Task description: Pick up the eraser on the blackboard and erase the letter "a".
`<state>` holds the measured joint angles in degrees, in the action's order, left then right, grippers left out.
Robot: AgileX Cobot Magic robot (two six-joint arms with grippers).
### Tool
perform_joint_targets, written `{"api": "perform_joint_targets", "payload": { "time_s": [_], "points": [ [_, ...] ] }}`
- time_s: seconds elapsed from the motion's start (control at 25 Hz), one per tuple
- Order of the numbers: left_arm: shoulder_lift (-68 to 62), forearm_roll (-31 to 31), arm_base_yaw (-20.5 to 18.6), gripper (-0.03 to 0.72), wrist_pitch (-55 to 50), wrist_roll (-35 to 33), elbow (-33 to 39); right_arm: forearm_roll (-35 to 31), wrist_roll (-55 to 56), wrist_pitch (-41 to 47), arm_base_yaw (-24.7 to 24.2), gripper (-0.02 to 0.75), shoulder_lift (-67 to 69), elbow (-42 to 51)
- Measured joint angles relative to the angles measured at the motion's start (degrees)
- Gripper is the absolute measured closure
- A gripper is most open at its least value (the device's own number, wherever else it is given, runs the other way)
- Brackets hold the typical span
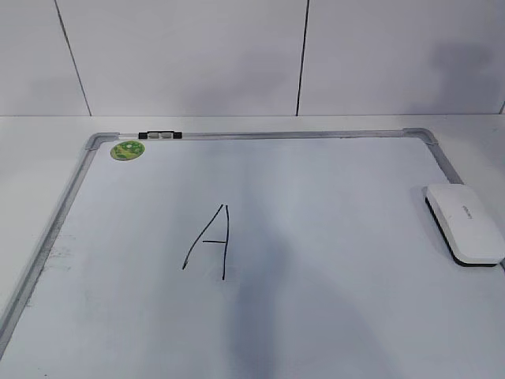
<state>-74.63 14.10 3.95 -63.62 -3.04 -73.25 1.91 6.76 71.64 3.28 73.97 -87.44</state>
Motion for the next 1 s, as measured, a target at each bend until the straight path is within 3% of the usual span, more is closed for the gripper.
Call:
{"api": "perform_joint_targets", "payload": {
  "time_s": [0.24, 0.56, 1.0],
  "points": [
    [11.34, -2.26, 0.0, 0.449, -4.96, 2.06, 0.0, -1.25, 0.1, 0.29, 0.0, 0.104, -10.29, 9.21],
    [23.48, -2.39, 1.09, 0.449, -8.52, 3.04, 0.0, -1.46, 0.1, 0.57, 7.75, 0.109, -21.65, 16.1],
    [35.45, -2.66, 3.14, 0.449, -9.4, 3.04, 0.0, -1.46, 0.1, 0.94, 10.6, 0.137, -40.44, 24.94]
  ]
}}
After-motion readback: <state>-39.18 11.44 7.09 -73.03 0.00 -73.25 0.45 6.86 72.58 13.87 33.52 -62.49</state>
